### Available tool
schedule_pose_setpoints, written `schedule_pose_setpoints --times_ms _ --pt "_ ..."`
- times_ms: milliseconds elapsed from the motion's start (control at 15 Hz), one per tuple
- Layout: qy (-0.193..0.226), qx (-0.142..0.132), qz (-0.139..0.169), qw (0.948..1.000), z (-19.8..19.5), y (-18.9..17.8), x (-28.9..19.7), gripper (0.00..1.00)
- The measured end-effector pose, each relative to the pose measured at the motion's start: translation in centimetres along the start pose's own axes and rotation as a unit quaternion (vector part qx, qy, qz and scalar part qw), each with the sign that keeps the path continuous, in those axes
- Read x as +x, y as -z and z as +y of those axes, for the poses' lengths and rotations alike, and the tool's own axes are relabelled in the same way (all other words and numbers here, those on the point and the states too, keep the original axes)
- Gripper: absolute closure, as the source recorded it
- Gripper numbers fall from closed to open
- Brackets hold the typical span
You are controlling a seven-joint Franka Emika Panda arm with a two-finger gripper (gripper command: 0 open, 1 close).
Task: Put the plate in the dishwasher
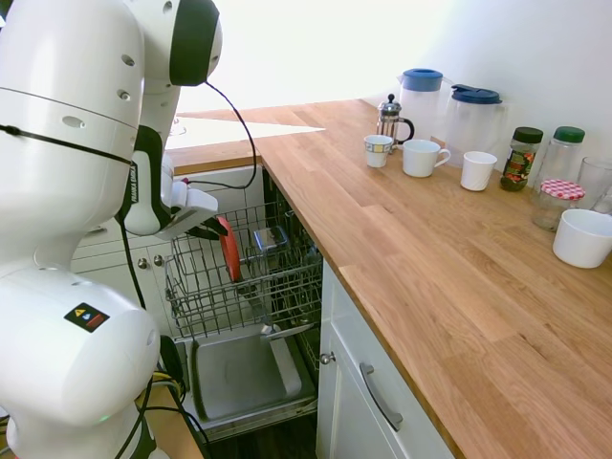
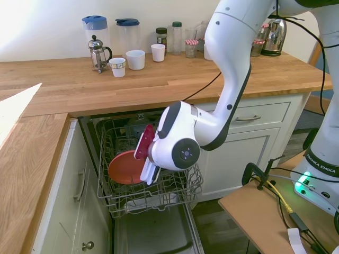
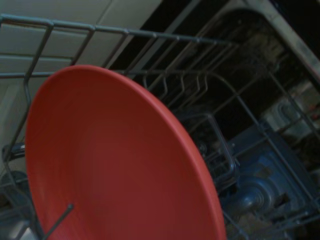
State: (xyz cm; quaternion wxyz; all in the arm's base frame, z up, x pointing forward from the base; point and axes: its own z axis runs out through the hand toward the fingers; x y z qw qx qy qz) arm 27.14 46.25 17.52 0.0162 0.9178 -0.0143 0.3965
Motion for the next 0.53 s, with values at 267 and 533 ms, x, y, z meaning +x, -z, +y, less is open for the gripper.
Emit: schedule_pose_setpoints --times_ms 267,533 --pt "-0.100 0.000 -0.078 0.9920 -0.8 4.6 9.9 0.00" --pt "-0.203 0.012 -0.147 0.9679 3.0 5.6 21.5 0.00"
